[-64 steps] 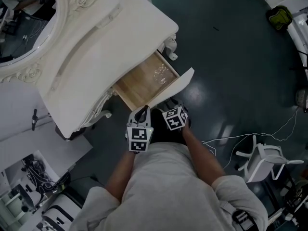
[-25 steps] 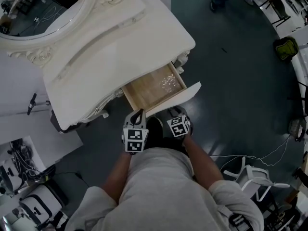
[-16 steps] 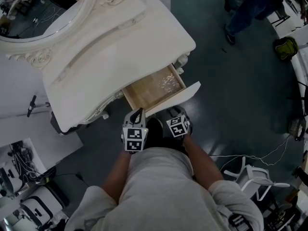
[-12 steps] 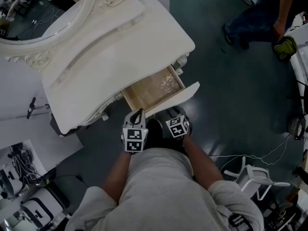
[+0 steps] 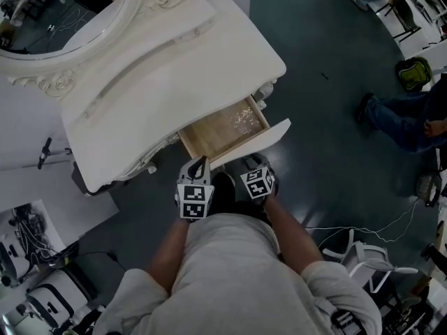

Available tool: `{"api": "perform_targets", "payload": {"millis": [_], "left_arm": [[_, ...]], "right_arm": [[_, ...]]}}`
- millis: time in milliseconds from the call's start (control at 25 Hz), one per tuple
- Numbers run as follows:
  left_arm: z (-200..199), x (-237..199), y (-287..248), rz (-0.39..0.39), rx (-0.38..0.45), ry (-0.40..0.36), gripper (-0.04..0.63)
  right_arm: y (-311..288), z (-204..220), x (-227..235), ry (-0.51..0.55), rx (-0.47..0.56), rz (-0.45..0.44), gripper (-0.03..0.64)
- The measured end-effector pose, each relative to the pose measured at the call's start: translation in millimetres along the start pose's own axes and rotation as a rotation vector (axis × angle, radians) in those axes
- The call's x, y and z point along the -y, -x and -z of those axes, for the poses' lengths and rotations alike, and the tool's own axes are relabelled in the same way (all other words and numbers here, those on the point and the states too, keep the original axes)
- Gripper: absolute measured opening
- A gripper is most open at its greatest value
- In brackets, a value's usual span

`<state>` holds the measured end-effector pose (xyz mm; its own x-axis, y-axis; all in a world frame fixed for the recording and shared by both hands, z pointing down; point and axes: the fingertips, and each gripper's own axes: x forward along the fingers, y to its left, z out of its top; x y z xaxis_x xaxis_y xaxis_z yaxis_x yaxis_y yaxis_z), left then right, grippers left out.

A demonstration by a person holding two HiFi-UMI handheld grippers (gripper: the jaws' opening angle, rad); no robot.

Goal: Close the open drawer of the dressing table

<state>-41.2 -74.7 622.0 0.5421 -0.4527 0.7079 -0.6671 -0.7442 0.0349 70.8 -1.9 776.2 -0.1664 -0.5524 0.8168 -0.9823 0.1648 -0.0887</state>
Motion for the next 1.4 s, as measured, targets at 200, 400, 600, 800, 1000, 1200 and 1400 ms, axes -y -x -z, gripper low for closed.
{"api": "perform_targets", "payload": {"millis": [200, 400, 600, 800, 1000, 1200, 1400], "left_arm": [[-2.4, -6.3, 0.9, -0.005, 0.009, 0.001, 0.008], [-6.1, -10.7, 0.9, 0.006, 0.023, 0.002, 0.008], [-8.4, -16.9, -2.7, 0.011, 0.022, 0.0, 0.008], [-9.8, -25.9, -3.4, 0.018, 0.019, -0.005, 0.008], [-8.6, -35.3, -2.7, 0.015, 0.02, -0.003, 0.008], [-8.5, -40.5, -3.3, 0.029, 0.017, 0.005, 0.008], [-17.6, -37.6, -4.0, 0.067, 0.016, -0.013, 0.008]], "right_arm": [[-1.7, -1.5, -0.5, 0.003, -0.004, 0.004, 0.138], [-4.7, -5.8, -0.8, 0.011, -0.007, 0.007, 0.138], [-8.0, -9.4, 0.7, 0.008, -0.015, 0.011, 0.138], [-12.6, -14.7, 1.0, 0.008, -0.019, 0.02, 0.138], [-16.5, -21.1, 2.3, 0.014, -0.016, 0.025, 0.138], [-18.1, -22.0, 0.7, 0.011, -0.037, 0.03, 0.138], [-19.3, -25.6, 3.5, 0.012, -0.055, 0.033, 0.138]]}}
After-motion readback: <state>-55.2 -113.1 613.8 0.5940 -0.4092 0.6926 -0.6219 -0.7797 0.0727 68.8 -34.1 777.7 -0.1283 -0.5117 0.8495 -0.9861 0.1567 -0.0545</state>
